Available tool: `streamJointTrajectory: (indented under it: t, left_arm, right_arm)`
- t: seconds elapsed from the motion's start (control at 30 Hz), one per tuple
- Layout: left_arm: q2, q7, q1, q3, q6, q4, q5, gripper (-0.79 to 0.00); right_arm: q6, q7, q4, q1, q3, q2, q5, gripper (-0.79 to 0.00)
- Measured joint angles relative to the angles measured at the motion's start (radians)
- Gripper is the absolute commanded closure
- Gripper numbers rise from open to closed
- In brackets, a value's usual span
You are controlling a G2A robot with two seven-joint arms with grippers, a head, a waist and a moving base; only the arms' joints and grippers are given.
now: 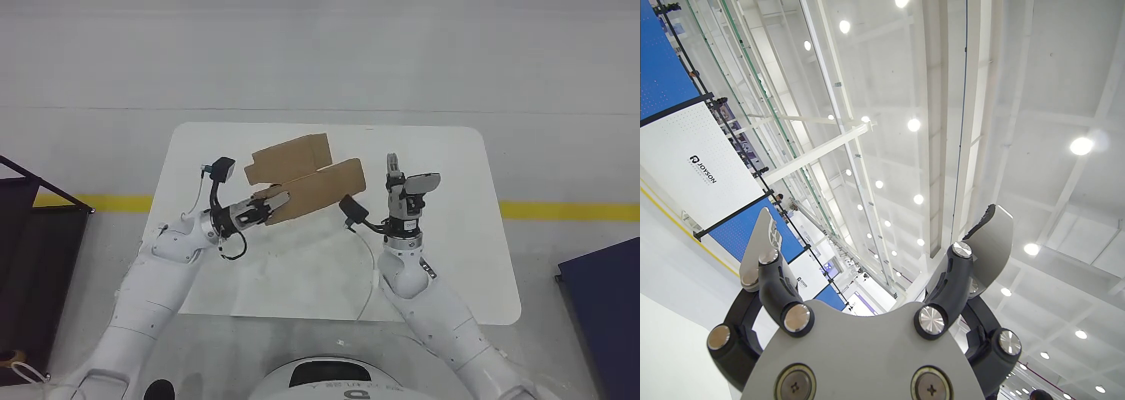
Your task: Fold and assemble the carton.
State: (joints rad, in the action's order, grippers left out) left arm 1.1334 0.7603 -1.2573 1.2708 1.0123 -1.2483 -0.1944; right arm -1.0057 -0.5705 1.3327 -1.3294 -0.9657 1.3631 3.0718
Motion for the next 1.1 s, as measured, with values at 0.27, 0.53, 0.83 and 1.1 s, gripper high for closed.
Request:
streamJointTrajectory:
  t: [0.27, 0.53, 0.83, 1.1]
  left_arm:
    - [0.001, -0.039, 0.000, 0.009, 0.000, 0.003, 0.005, 0.000]
    - [0.001, -0.039, 0.000, 0.009, 0.000, 0.003, 0.005, 0.000]
    - [0.001, -0.039, 0.000, 0.009, 0.000, 0.003, 0.005, 0.000]
    - [0.001, -0.039, 0.000, 0.009, 0.000, 0.003, 0.005, 0.000]
  right_arm:
    - [0.000, 0.000, 0.000, 0.000, 0.000, 0.000, 0.000, -0.785]
    - [0.151, 0.219, 0.021, -0.003, -0.135, -0.045, -0.315, -0.785]
    - [0.271, 0.389, 0.317, -0.045, -0.455, -0.125, -1.114, -0.785]
    - [0.593, 0.028, 0.299, -0.047, -0.458, -0.136, -1.726, -0.785]
